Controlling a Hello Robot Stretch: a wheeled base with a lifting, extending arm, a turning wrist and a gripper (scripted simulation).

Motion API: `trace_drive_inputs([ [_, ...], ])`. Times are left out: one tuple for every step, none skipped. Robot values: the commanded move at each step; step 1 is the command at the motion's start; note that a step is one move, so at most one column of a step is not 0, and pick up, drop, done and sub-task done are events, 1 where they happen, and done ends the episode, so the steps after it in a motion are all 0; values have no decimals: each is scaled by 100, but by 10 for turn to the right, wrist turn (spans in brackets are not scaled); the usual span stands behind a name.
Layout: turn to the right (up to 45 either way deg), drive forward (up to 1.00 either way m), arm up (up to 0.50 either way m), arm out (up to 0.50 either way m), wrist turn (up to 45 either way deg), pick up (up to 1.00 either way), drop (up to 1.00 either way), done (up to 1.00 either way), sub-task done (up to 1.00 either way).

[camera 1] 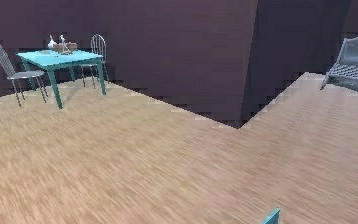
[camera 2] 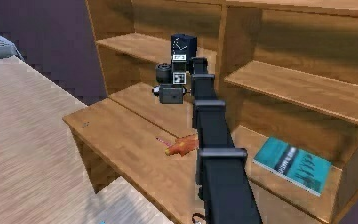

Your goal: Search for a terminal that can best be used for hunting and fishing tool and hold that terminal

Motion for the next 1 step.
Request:
trace_drive_inputs([
  [0,0,0,0,120,0,0,0,0],
])
